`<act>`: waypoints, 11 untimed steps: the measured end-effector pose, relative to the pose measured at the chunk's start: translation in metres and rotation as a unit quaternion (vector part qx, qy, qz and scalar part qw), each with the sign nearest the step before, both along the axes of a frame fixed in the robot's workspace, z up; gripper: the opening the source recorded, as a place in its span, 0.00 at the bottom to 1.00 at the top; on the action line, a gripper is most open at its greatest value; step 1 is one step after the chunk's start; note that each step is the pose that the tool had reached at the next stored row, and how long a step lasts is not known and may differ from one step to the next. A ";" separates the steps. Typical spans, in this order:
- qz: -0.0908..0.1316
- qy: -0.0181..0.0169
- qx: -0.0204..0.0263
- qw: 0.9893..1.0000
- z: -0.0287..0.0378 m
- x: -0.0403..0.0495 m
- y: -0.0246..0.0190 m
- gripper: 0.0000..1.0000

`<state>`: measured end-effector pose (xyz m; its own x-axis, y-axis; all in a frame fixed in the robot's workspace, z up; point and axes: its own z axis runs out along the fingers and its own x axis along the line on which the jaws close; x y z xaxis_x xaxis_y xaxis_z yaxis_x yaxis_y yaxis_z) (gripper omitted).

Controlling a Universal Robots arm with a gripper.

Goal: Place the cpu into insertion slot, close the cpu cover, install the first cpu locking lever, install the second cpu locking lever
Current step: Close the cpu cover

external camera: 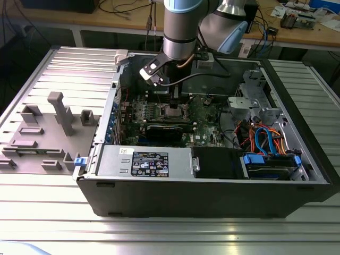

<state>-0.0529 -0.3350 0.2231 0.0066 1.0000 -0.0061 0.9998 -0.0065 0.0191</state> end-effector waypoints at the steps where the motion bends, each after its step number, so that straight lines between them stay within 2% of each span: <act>1: 0.000 0.000 0.000 1.000 0.0002 0.0000 0.0000 0.11; 11: 0.000 0.000 0.000 1.000 0.0025 0.0000 0.0000 0.11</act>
<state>-0.0528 -0.3349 0.2256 0.0066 1.0000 -0.0059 0.9998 -0.0065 0.0191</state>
